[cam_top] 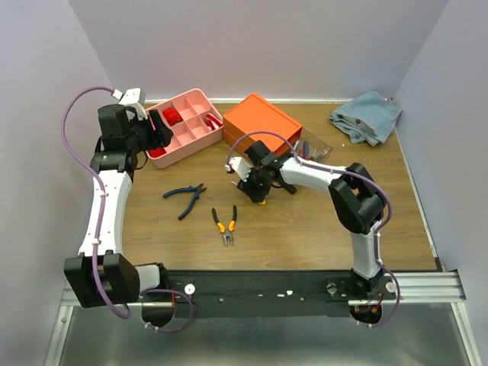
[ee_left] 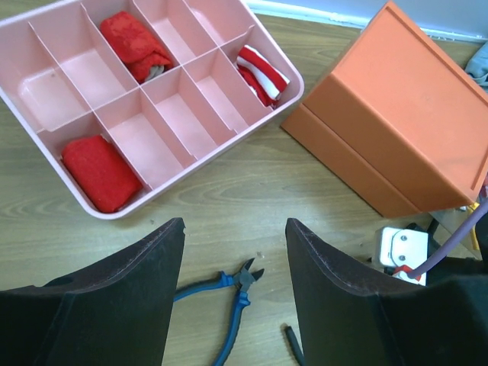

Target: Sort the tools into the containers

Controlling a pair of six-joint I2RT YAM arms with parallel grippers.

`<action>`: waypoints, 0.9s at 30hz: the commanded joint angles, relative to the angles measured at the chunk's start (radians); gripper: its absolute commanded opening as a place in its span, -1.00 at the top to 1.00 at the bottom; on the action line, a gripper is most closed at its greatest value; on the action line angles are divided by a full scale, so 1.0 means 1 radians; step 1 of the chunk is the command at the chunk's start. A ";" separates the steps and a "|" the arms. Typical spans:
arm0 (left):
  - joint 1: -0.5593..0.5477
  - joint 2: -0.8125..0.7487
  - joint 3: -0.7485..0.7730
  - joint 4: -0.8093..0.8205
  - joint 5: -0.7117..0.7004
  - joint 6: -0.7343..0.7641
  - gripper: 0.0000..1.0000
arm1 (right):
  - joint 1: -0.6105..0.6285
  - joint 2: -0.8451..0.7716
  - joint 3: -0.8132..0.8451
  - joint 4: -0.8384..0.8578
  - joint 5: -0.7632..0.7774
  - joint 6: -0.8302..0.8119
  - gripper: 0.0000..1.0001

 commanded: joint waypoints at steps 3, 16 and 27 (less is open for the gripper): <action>0.018 -0.004 -0.014 0.010 0.010 -0.094 -0.32 | 0.013 0.029 0.006 0.018 0.054 0.011 0.37; -0.041 0.065 0.024 0.211 0.103 -0.297 -0.25 | -0.172 -0.257 0.306 -0.173 -0.074 0.403 0.99; -0.228 0.103 0.121 0.211 0.071 -0.220 -0.25 | -0.441 -0.470 0.093 -0.203 0.061 0.896 0.99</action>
